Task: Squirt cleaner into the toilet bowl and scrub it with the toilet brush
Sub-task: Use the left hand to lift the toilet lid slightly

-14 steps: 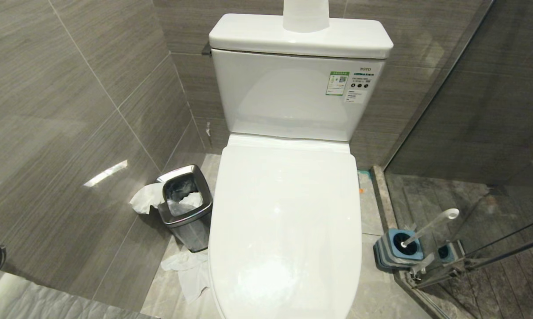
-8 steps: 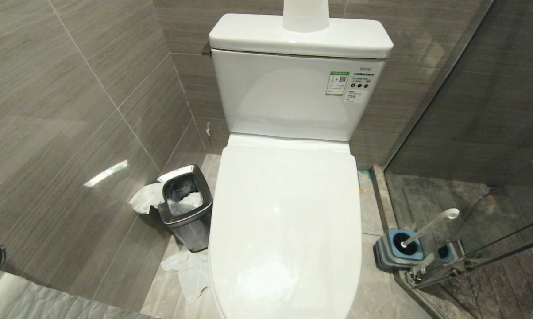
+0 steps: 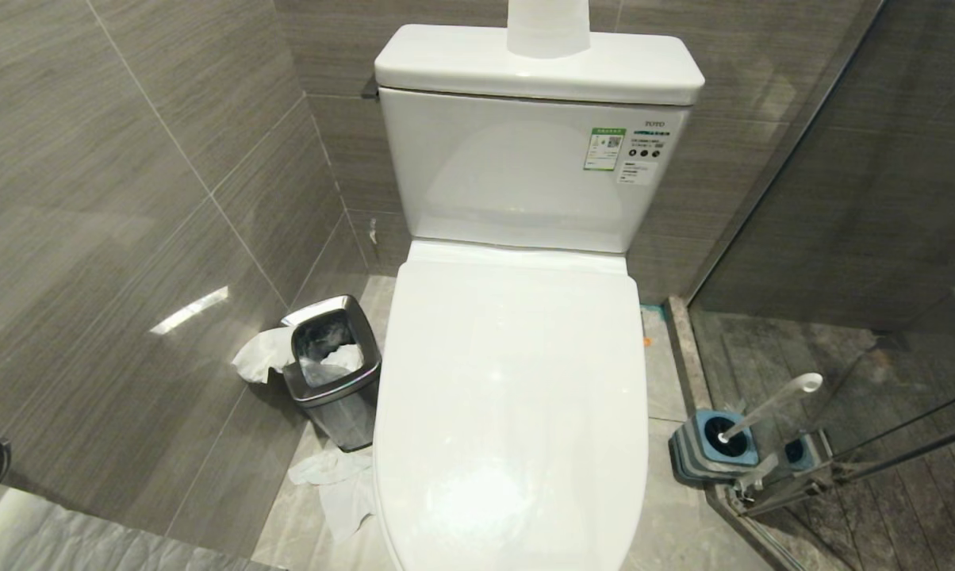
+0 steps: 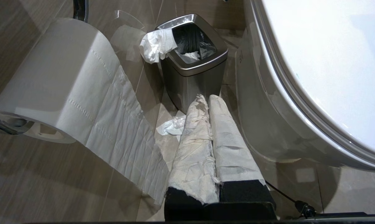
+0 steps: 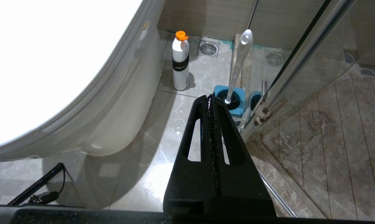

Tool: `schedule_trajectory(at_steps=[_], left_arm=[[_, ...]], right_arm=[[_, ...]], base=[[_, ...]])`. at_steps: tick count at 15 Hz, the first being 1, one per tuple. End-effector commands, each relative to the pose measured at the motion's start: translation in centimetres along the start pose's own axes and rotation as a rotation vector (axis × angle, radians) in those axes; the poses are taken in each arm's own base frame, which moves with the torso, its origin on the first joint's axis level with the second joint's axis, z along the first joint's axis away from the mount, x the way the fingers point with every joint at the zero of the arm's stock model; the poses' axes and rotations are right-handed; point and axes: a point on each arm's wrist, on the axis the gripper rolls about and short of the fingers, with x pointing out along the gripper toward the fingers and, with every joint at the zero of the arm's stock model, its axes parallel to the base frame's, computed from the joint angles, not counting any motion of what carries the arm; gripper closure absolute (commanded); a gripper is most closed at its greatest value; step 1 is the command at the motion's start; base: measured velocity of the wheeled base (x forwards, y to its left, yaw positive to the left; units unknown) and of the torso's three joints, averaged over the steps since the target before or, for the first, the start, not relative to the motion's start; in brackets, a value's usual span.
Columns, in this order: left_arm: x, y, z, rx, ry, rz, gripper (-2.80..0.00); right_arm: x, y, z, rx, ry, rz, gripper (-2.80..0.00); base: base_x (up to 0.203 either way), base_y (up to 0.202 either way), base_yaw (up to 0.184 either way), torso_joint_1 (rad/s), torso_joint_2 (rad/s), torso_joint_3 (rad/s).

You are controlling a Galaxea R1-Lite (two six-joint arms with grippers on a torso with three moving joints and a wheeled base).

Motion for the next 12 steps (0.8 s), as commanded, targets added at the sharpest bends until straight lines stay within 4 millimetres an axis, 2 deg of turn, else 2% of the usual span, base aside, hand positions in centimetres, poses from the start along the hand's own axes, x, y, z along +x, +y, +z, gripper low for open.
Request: schedule_trajectory(at_steps=[1, 12], left_arm=[[0.01, 0.0, 0.0, 0.0, 0.001, 0.0, 0.0], [0.01, 0.0, 0.0, 0.0, 0.001, 0.0, 0.0]], right_arm=[[0.01, 0.0, 0.0, 0.0, 0.001, 0.0, 0.0], [0.01, 0.0, 0.0, 0.0, 0.001, 0.0, 0.0]], base=[[0.0, 0.0, 0.0, 0.0, 0.0, 0.0], [0.0, 0.0, 0.0, 0.0, 0.0, 0.0]])
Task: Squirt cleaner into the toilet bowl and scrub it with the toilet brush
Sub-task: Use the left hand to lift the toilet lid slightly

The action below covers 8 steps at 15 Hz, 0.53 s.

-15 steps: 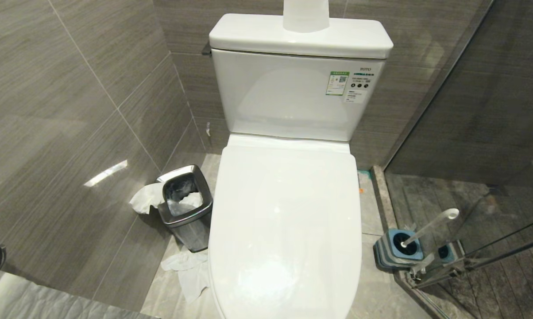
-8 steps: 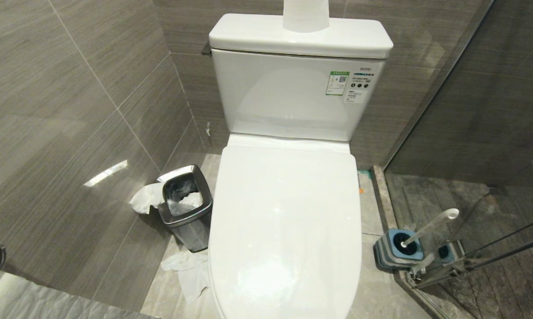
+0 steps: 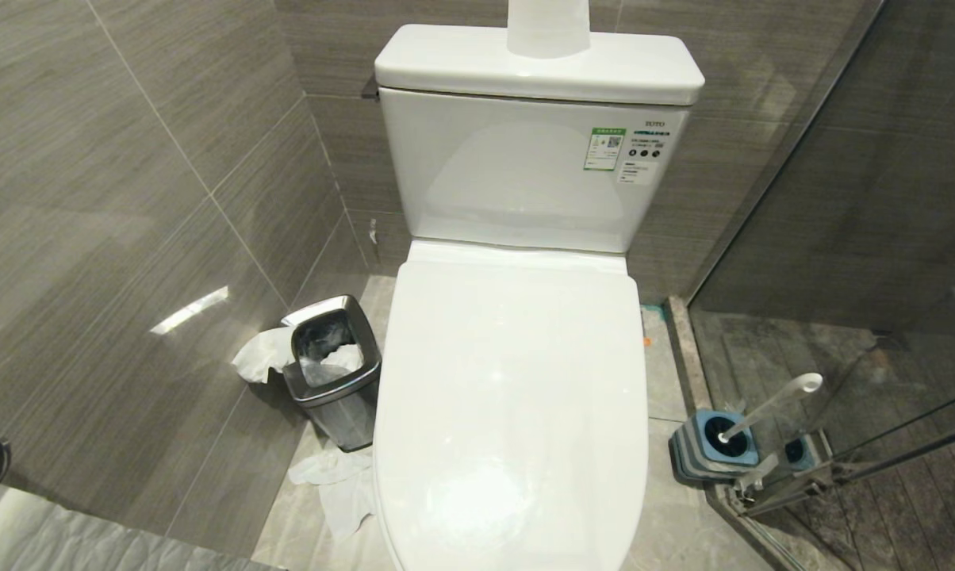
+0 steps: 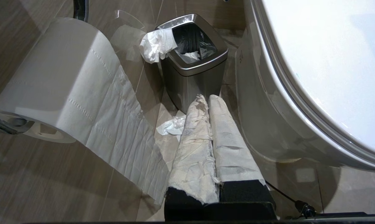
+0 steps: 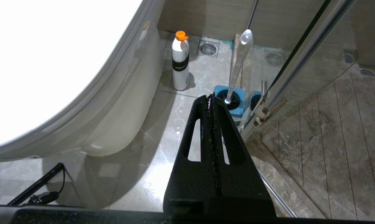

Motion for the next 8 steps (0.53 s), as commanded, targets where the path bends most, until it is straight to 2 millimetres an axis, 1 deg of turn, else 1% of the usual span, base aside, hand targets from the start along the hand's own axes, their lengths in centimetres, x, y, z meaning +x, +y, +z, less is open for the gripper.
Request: schedule_trajectory(at_steps=[1, 8], left_arm=[[0.01, 0.0, 0.01, 0.0, 0.0, 0.0, 0.0], [0.01, 0.0, 0.01, 0.0, 0.0, 0.0, 0.0]], right_arm=[[0.01, 0.0, 0.0, 0.0, 0.001, 0.0, 0.0], [0.01, 0.0, 0.0, 0.0, 0.001, 0.0, 0.0]], base=[[0.0, 0.0, 0.0, 0.0, 0.0, 0.0], [0.0, 0.0, 0.0, 0.0, 0.0, 0.0]])
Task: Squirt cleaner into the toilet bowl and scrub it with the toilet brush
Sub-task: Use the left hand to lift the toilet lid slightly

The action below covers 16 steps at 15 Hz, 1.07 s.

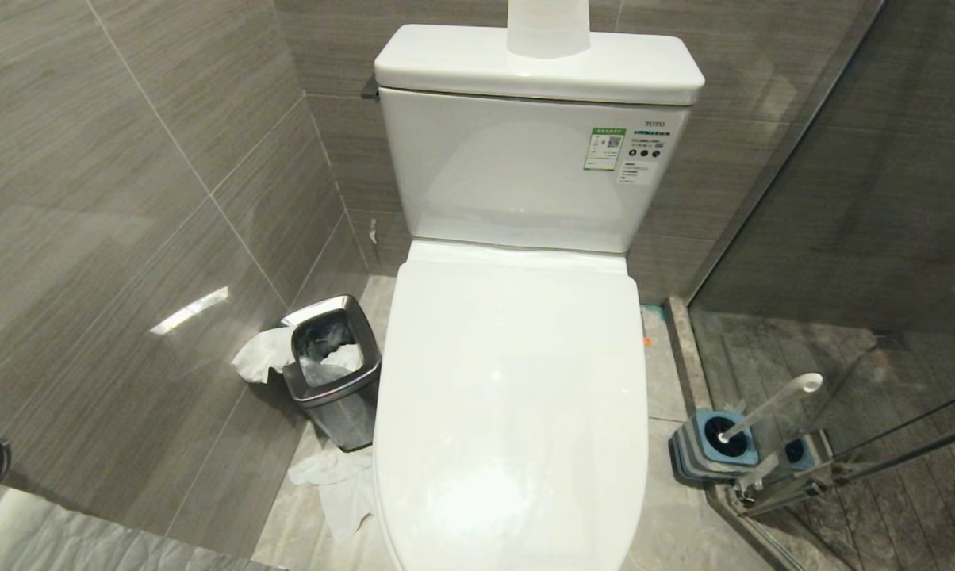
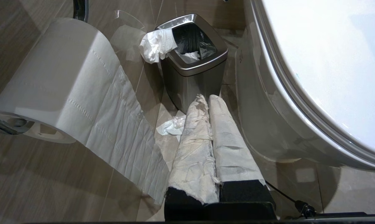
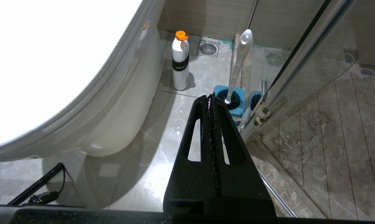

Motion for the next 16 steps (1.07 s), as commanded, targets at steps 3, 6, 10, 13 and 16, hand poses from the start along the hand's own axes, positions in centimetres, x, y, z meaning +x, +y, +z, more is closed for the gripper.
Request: schedule_trajectory(at_steps=[3, 6, 10, 13, 16], left_arm=[[0.01, 0.0, 0.0, 0.005, 0.001, -0.001, 0.0], [0.01, 0.0, 0.0, 0.003, 0.001, -0.001, 0.0], [0.01, 0.0, 0.0, 0.003, 0.001, 0.002, 0.0], [-0.01, 0.0, 0.0, 0.006, 0.004, 0.0, 0.0], [-0.01, 0.0, 0.0, 0.007, 0.004, 0.0, 0.0]], right_arm=[[0.01, 0.0, 0.0, 0.0, 0.001, 0.0, 0.0], [0.01, 0.0, 0.0, 0.0, 0.001, 0.0, 0.0], [0.01, 0.0, 0.0, 0.0, 0.001, 0.0, 0.0], [0.01, 0.0, 0.0, 0.0, 0.001, 0.0, 0.0], [0.01, 0.0, 0.0, 0.0, 0.001, 0.0, 0.0]], base=[[0.0, 0.0, 0.0, 0.0, 0.0, 0.0], [0.0, 0.0, 0.0, 0.0, 0.0, 0.0], [0.0, 0.0, 0.0, 0.0, 0.0, 0.0], [0.0, 0.0, 0.0, 0.0, 0.0, 0.0], [0.0, 0.0, 0.0, 0.0, 0.0, 0.0]])
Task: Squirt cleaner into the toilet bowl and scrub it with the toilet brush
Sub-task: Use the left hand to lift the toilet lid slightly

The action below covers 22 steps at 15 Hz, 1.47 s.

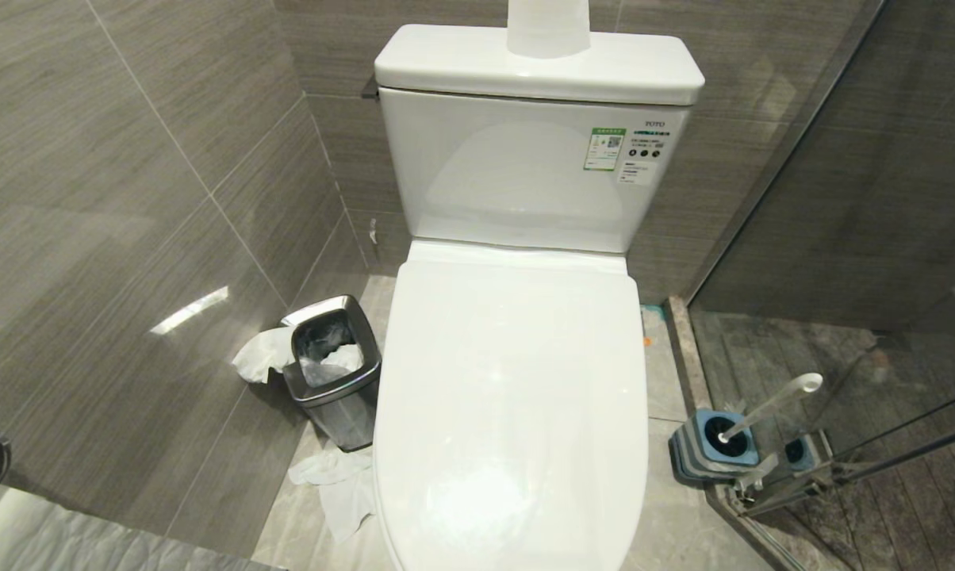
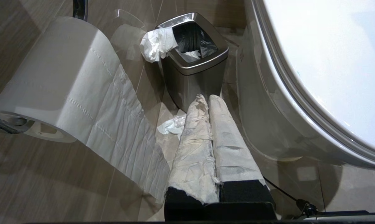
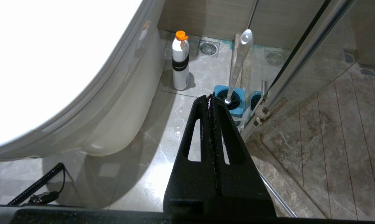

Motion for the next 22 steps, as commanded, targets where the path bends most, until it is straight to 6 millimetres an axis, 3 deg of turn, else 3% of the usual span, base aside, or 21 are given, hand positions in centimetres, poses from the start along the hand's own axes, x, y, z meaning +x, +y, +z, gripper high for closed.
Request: schedule_trajectory(at_steps=[1, 22], left_arm=[[0.01, 0.0, -0.01, 0.0, 0.002, 0.0, 0.0], [-0.03, 0.0, -0.03, 0.001, 0.012, -0.001, 0.0]], right_arm=[[0.01, 0.0, 0.0, 0.0, 0.001, 0.0, 0.0], [0.01, 0.0, 0.0, 0.0, 0.001, 0.0, 0.0]], base=[[0.0, 0.0, 0.0, 0.0, 0.0, 0.0], [0.0, 0.0, 0.0, 0.0, 0.0, 0.0]])
